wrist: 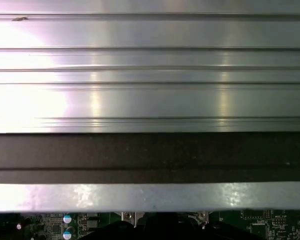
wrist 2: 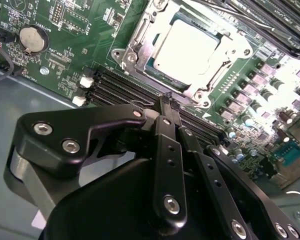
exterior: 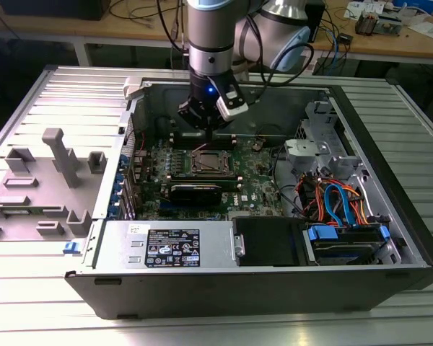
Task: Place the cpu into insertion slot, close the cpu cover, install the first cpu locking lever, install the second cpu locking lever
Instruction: 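Install the first cpu locking lever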
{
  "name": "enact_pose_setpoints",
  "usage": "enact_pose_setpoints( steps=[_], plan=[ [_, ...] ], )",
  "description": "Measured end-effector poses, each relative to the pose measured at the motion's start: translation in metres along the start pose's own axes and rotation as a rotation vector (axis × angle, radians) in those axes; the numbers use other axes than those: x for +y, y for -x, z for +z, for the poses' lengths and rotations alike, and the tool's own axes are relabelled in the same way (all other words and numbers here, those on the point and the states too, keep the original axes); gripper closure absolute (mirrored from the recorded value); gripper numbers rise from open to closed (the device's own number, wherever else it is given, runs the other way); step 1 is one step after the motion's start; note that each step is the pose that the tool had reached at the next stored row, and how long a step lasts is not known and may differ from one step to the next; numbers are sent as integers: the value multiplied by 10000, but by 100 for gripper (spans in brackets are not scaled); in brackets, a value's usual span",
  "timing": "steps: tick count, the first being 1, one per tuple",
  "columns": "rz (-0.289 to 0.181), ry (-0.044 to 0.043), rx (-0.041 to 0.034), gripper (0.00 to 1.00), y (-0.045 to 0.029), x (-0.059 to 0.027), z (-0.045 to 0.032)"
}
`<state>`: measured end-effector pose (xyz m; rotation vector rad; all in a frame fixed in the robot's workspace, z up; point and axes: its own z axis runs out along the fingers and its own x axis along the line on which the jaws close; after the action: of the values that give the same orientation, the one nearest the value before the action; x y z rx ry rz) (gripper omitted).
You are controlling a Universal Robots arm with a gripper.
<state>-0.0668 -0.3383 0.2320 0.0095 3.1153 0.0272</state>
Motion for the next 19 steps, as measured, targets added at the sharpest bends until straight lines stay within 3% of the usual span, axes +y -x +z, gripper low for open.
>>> enact_pose_setpoints(
  steps=[19],
  plan=[
    [0, 0, 1, 89, 120, -1, 147]
  ],
)
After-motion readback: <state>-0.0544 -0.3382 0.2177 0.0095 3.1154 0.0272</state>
